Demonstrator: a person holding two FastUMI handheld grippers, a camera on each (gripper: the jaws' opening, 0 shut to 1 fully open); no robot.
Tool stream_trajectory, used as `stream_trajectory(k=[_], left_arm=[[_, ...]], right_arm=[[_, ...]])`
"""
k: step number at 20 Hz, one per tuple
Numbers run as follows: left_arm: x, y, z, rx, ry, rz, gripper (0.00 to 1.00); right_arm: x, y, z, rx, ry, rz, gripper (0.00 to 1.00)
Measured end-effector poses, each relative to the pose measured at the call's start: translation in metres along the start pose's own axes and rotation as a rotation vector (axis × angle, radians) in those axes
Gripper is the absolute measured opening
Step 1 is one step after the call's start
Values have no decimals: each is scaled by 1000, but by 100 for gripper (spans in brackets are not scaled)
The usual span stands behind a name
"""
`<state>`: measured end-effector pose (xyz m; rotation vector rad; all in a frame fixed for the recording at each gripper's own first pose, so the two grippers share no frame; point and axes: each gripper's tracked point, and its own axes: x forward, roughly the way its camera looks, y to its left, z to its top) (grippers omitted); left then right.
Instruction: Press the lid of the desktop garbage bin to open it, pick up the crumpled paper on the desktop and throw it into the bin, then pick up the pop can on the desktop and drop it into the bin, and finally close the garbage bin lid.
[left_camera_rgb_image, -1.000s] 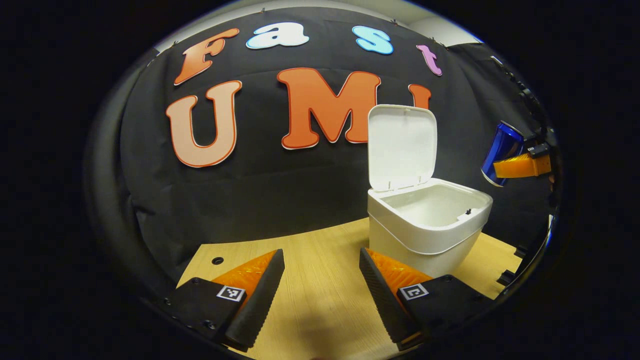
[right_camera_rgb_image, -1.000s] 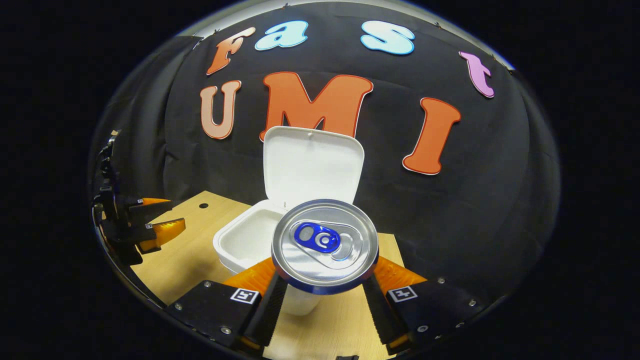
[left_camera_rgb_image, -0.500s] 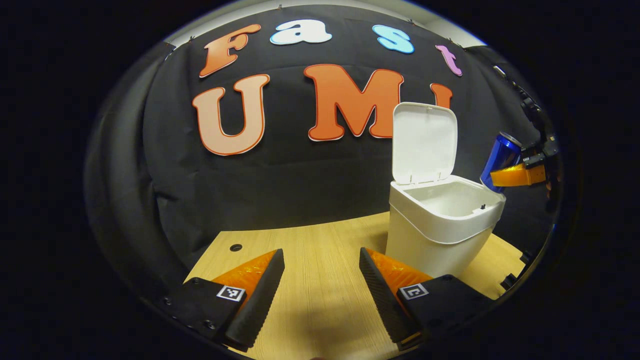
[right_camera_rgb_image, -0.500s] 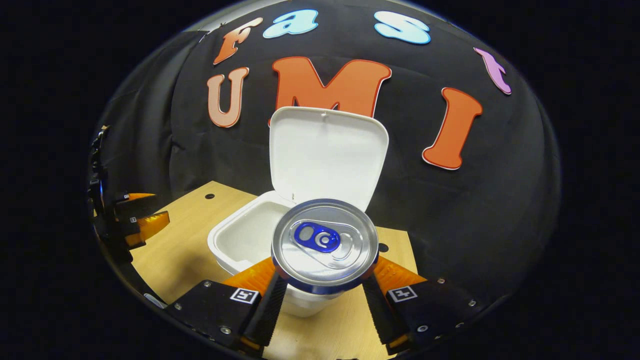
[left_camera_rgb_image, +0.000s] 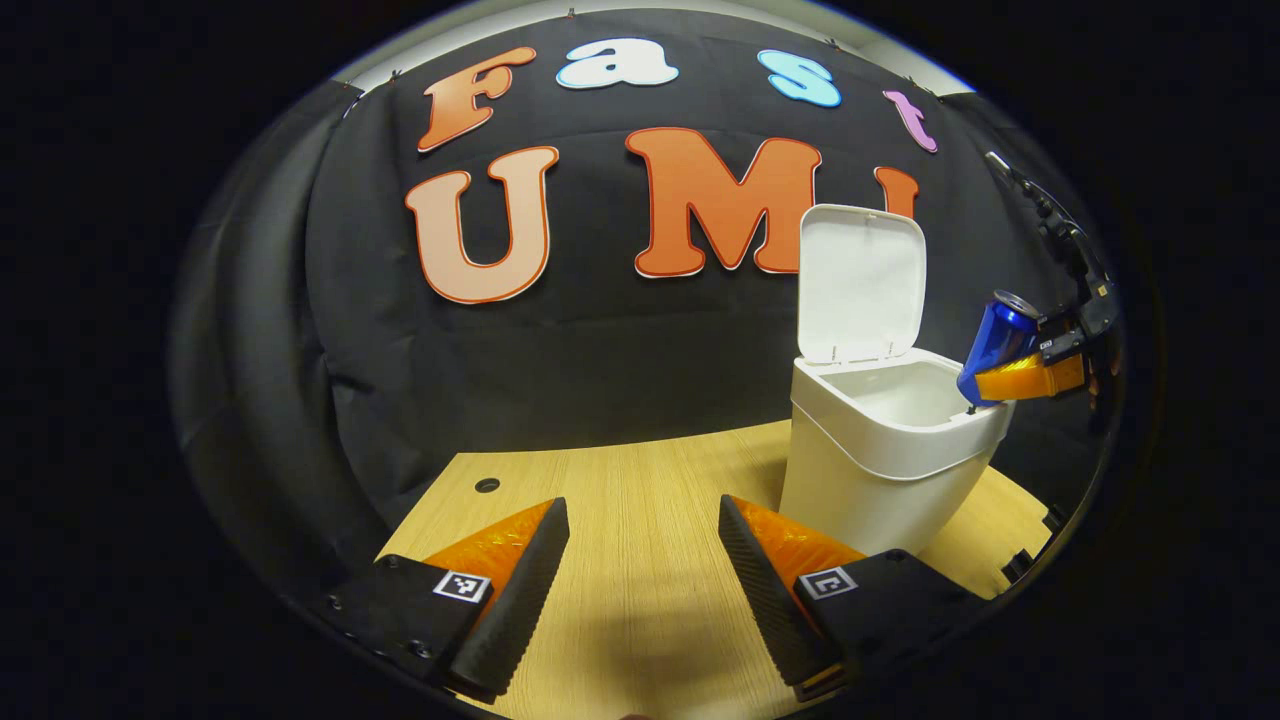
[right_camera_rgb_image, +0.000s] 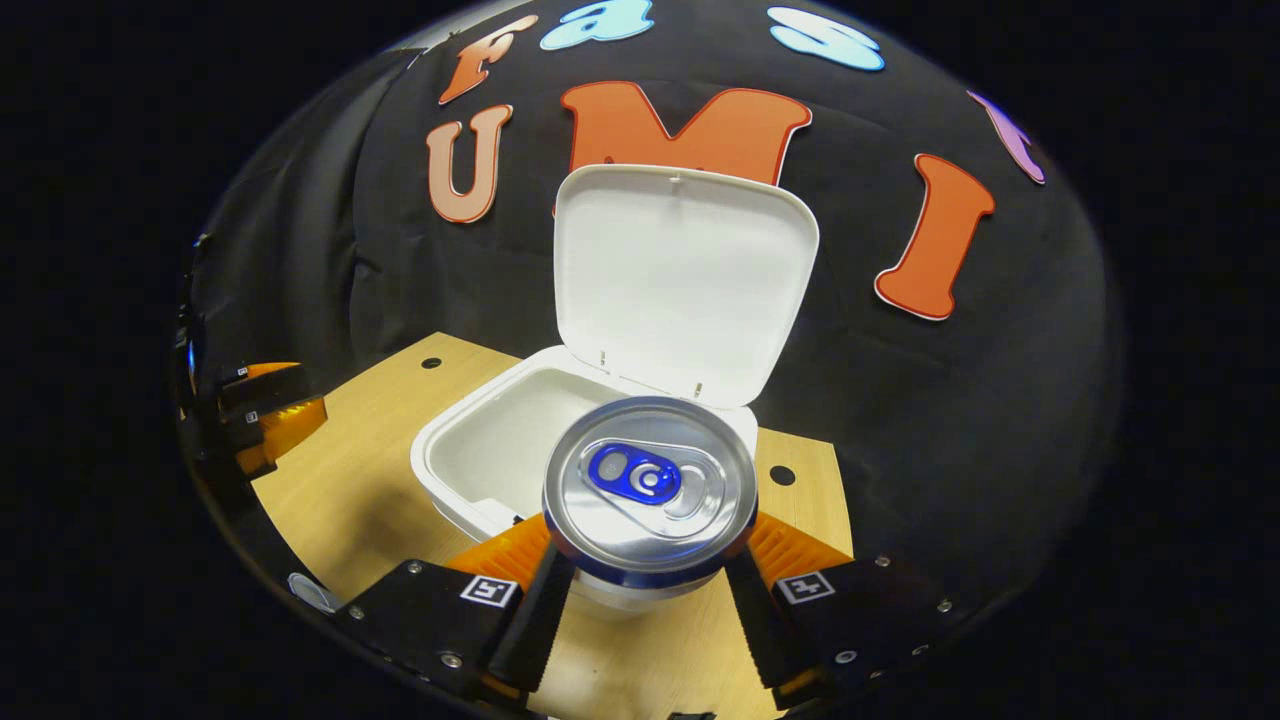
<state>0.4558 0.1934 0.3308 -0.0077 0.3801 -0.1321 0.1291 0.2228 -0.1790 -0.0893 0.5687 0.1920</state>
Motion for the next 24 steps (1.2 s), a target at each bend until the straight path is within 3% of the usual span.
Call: stream_trajectory(k=[2, 4, 19, 24], left_arm=[[-2, 1, 0, 4, 0, 2, 96], [-1, 0, 2, 8, -1, 0, 96], [-10, 8, 4, 14, -14, 9, 96], [-11, 14, 2, 11, -18, 17, 96]], right_arm=[[0, 0, -2, 8, 9, 1, 75], [4, -1, -4, 11, 19, 1, 81], [6, -6, 10, -7, -6, -27, 86], [0, -19, 49, -41, -89, -60, 86]])
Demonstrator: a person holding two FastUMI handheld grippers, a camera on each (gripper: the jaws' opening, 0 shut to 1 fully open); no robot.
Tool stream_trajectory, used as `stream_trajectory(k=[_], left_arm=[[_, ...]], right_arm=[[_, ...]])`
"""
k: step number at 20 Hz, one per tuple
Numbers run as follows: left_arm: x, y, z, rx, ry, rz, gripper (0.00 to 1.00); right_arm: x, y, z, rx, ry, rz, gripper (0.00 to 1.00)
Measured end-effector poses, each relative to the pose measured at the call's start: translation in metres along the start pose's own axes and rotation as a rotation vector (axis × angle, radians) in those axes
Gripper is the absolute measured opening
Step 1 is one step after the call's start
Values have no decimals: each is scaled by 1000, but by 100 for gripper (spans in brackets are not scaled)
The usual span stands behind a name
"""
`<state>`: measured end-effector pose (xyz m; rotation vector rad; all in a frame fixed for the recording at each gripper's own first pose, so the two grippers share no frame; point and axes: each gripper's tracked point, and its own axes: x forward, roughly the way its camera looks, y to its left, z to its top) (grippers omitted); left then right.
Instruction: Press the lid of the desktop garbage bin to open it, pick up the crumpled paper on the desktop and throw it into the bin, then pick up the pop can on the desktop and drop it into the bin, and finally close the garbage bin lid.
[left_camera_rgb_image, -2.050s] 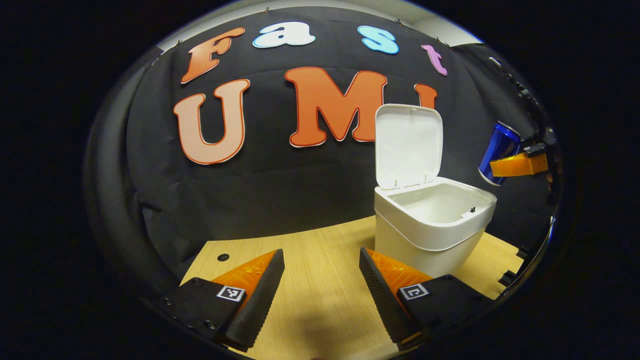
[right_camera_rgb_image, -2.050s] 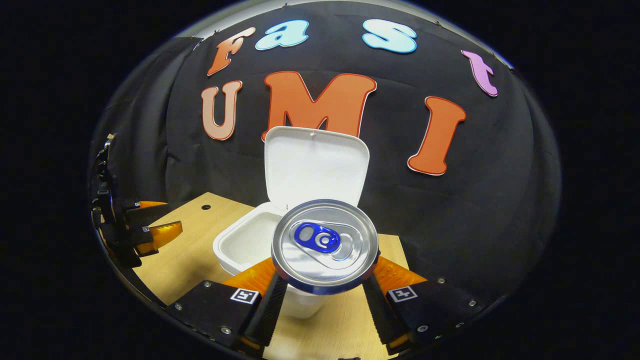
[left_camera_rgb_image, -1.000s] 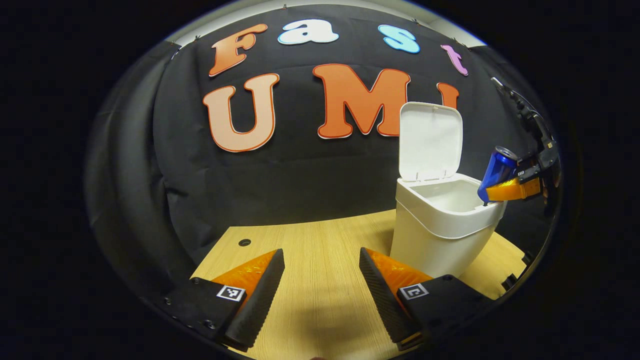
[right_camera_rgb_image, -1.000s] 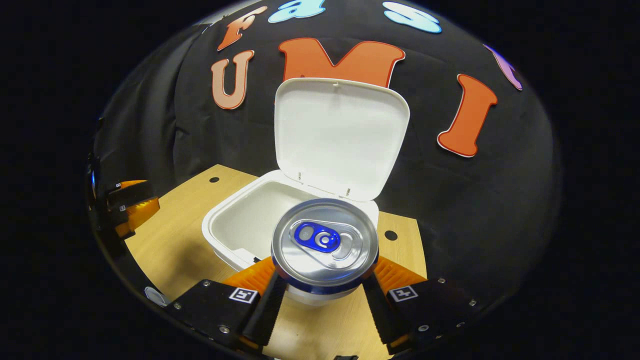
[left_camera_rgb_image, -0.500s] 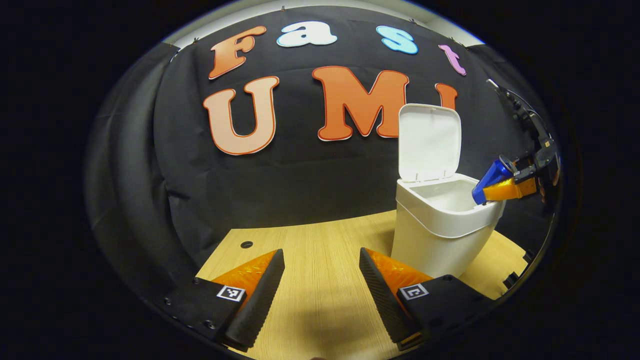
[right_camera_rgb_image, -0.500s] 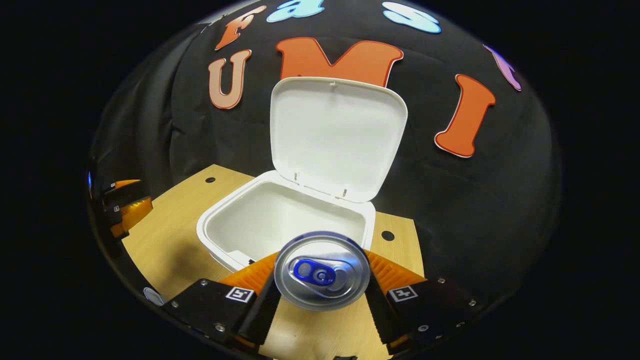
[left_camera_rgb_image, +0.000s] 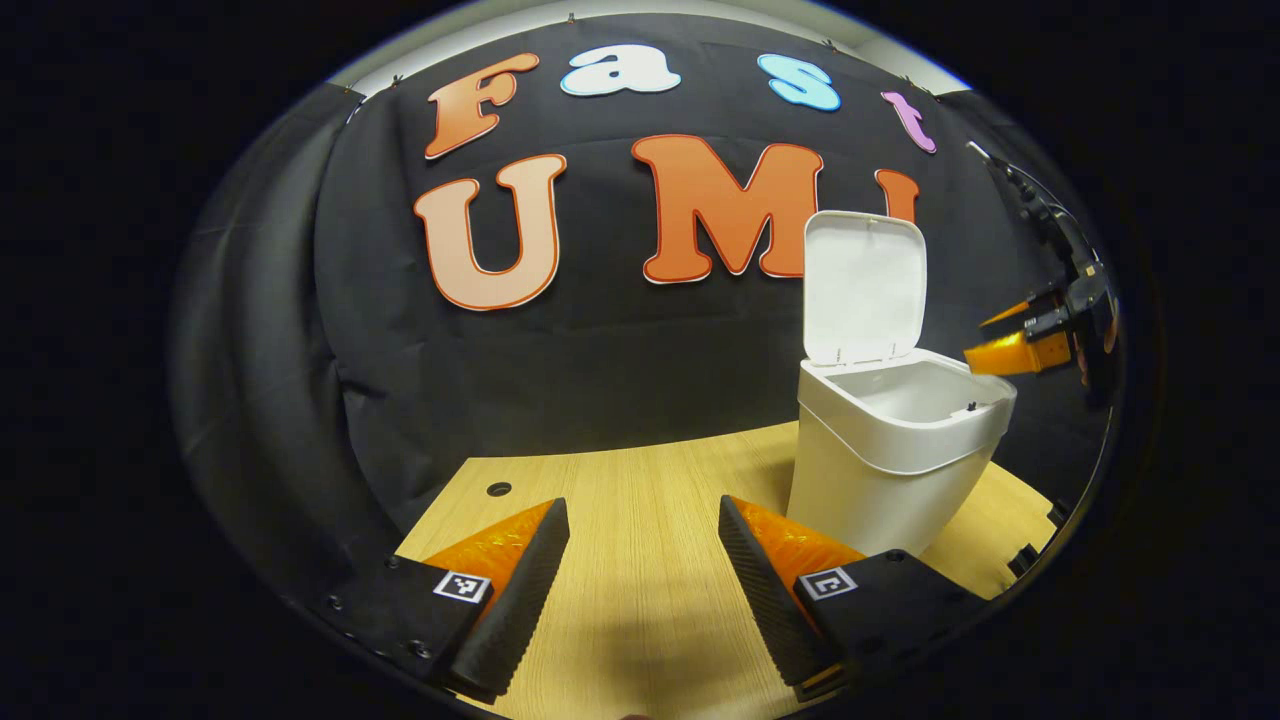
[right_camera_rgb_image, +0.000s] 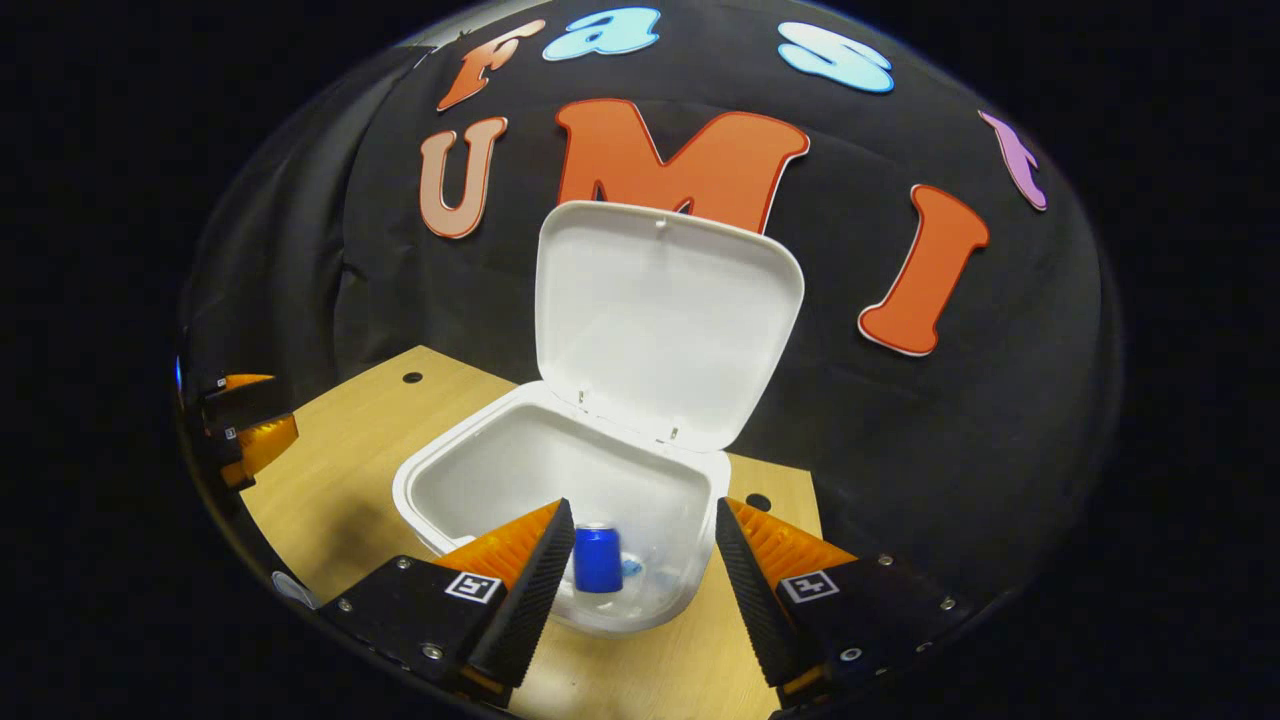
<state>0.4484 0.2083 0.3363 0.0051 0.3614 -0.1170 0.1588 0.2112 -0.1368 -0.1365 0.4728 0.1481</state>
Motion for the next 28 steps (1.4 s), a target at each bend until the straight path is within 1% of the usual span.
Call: stream_trajectory(k=[6, 7, 8, 11, 12, 13, 16, 17, 20, 23, 28], left_arm=[[-2, 6, -3, 26, -3, 21, 96], [-2, 8, -4, 25, -1, 24, 93], [-2, 9, -4, 24, 1, 30, 96], [-3, 15, -9, 15, 4, 48, 99], [-6, 19, -8, 8, 4, 55, 93], [-8, 22, -9, 0, 5, 60, 99], [-11, 31, -11, -14, 8, 84, 99], [-13, 36, -14, -20, 9, 93, 99], [-20, 48, -18, -31, 12, 125, 99], [-27, 61, -24, -52, 18, 155, 99], [-31, 78, -27, -75, 16, 186, 99]], right_arm=[[6, -21, 63, -19, -123, -43, 86], [6, -24, 73, -23, -142, -50, 86], [6, -27, 82, -22, -159, -57, 86], [8, -26, 108, 0, -201, -51, 86], [10, -26, 117, -2, -218, -53, 86], [11, -26, 126, -6, -235, -56, 86], [18, -26, 157, 3, -285, -75, 86], [22, -26, 163, 1, -289, -82, 86], [28, -18, 182, 12, -321, -71, 86], [40, -15, 191, 8, -321, -76, 86], [67, -27, 187, 59, -265, -101, 86]])
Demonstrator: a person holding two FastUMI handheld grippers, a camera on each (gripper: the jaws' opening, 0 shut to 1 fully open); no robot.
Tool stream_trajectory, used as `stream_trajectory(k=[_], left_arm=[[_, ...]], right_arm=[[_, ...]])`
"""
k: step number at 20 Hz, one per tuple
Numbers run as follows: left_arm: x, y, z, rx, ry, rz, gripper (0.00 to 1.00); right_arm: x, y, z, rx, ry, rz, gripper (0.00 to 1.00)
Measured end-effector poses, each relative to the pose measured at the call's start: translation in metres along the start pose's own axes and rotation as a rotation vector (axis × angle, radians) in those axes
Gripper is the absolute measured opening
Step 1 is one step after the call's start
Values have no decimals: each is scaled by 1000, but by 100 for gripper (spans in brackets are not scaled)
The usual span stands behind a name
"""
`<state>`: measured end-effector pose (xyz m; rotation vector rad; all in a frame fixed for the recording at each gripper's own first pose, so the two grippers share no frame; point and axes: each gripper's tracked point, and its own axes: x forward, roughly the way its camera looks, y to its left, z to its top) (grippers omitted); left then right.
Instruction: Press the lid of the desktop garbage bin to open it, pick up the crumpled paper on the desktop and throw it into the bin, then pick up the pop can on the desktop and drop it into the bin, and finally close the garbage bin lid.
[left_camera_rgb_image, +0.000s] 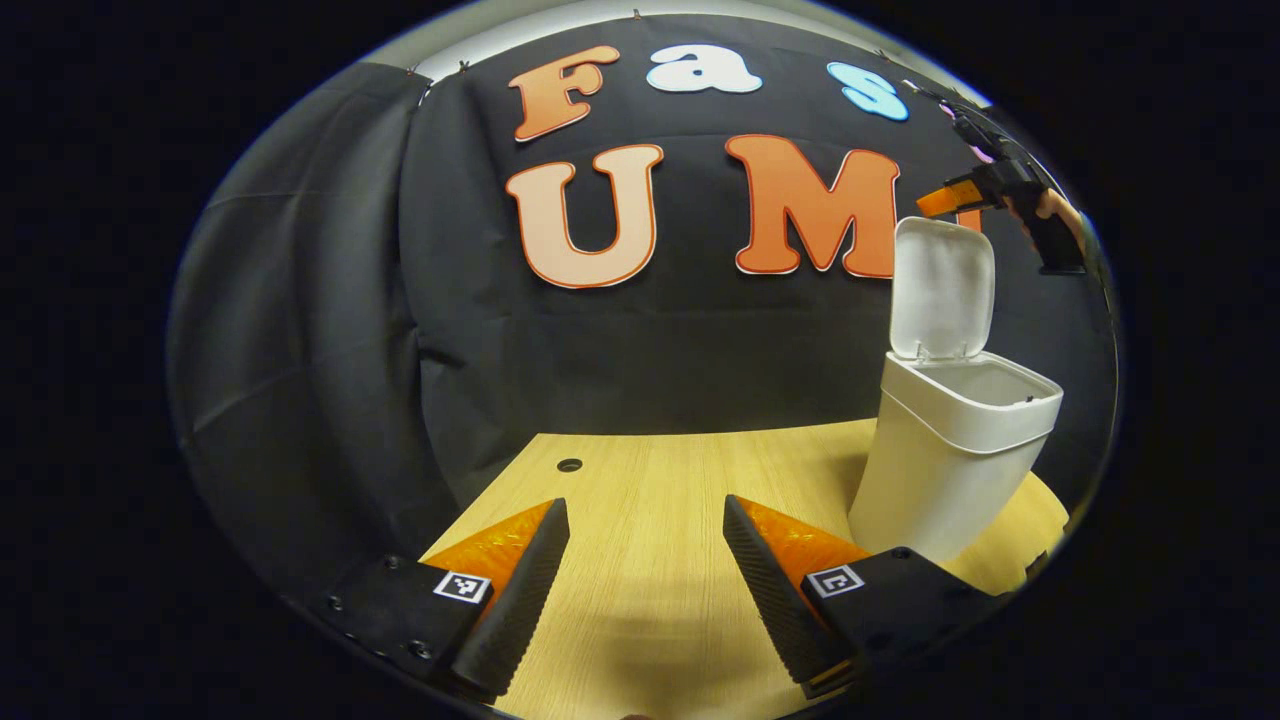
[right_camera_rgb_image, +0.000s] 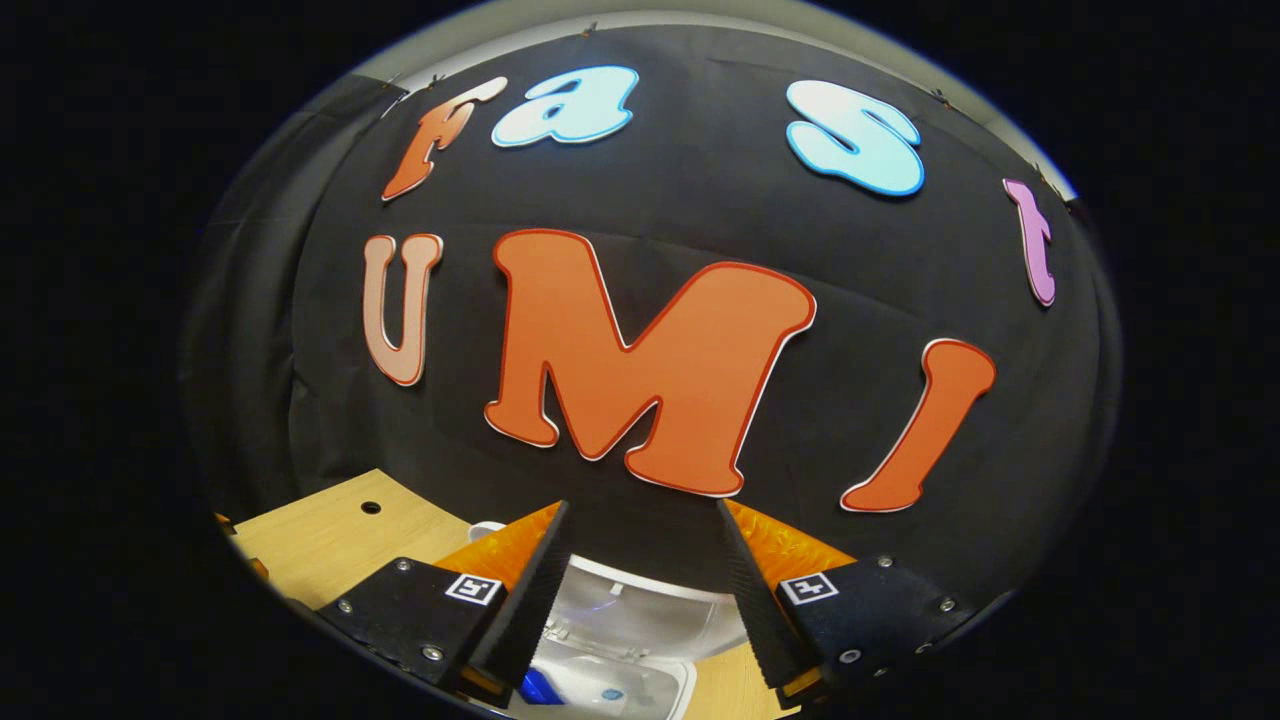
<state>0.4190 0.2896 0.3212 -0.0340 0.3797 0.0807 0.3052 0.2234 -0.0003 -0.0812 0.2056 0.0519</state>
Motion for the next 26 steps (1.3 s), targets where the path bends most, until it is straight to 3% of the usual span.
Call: stream_trajectory(k=[4, 10, 18, 26], left_arm=[[2, 3, -2, 0, 4, -2, 99], [4, -7, -4, 34, 16, -44, 99], [9, -30, -4, 70, 28, -108, 99], [11, -51, -2, 97, 29, -156, 99]], right_arm=[[-2, 1, -10, 122, 53, 23, 86], [-36, 20, -37, 177, 94, 76, 86], [-72, 38, -88, 204, 171, 94, 86], [-98, 57, -128, 157, 217, 121, 86]])
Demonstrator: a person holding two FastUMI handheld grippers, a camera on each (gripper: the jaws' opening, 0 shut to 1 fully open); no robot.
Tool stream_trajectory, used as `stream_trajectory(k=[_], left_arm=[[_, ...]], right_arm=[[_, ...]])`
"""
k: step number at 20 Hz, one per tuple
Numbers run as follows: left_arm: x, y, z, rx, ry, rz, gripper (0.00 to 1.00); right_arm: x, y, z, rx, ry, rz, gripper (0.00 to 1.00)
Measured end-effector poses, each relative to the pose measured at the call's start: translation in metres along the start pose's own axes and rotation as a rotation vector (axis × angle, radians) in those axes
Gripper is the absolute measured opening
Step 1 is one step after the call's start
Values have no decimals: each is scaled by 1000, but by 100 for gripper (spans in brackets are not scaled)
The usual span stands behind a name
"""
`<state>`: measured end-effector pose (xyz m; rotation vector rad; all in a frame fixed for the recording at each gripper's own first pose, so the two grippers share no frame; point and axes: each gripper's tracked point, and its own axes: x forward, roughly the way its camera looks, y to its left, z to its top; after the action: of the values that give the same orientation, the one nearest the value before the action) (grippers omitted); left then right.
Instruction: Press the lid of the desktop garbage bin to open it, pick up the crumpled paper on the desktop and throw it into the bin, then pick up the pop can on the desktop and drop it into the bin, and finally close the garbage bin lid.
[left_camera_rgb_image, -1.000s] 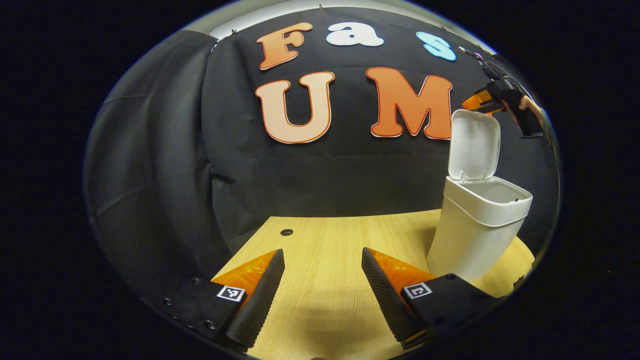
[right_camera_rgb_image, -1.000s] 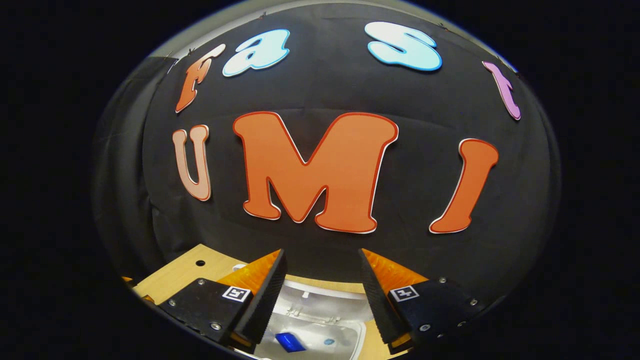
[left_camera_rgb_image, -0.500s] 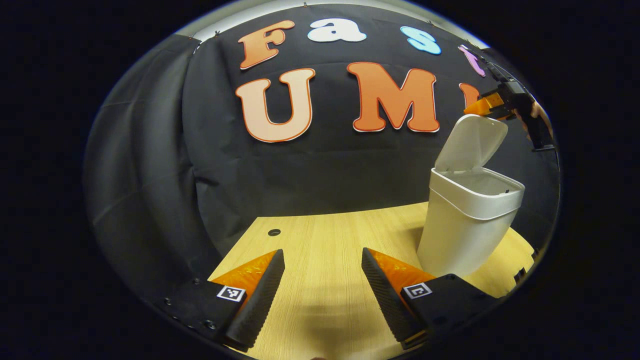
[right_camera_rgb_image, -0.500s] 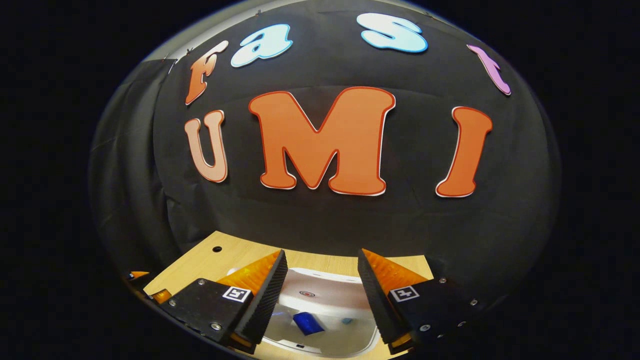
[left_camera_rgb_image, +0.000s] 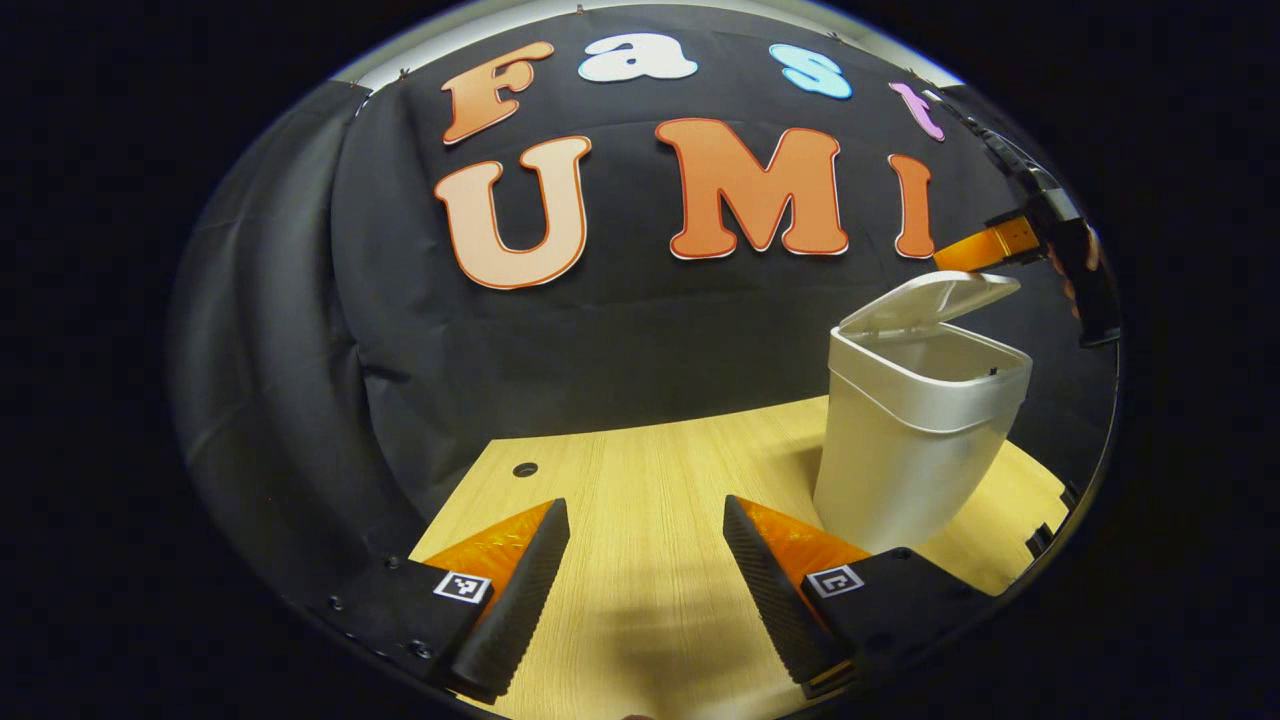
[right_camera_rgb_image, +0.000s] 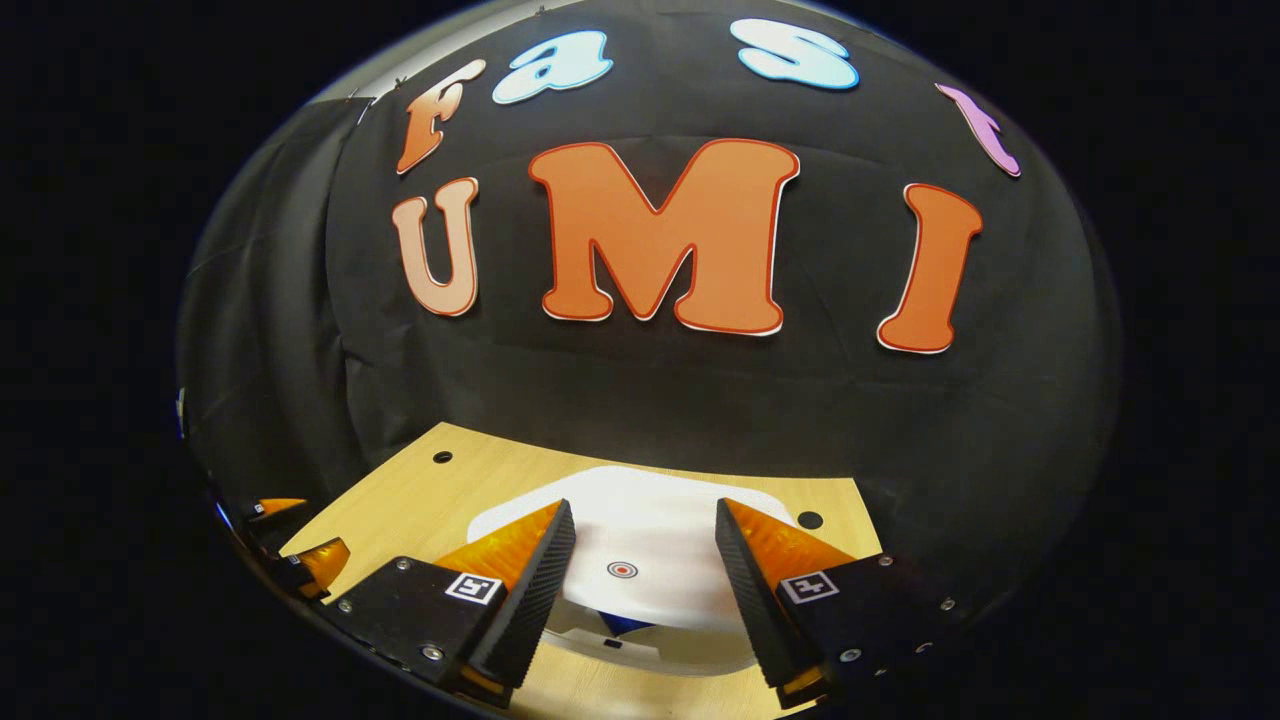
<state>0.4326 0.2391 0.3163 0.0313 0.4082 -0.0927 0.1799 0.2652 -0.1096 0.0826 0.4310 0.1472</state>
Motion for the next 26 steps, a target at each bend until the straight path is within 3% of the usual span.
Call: stream_trajectory(k=[9, 11, 17, 22, 26], left_arm=[[4, -10, 0, 24, 13, -22, 99], [6, -11, 0, 24, 16, -22, 99], [9, -16, -2, 29, 22, -36, 99], [10, -14, -1, 11, 25, -35, 99], [10, -7, 14, -21, 0, -29, 99]], right_arm=[[1, 12, -61, 67, 121, 4, 86], [1, 13, -70, 26, 131, -14, 86], [-1, 17, -72, 29, 123, -31, 82], [-2, 18, -74, 41, 113, -52, 72], [-4, 18, -74, 45, 116, -58, 72]])
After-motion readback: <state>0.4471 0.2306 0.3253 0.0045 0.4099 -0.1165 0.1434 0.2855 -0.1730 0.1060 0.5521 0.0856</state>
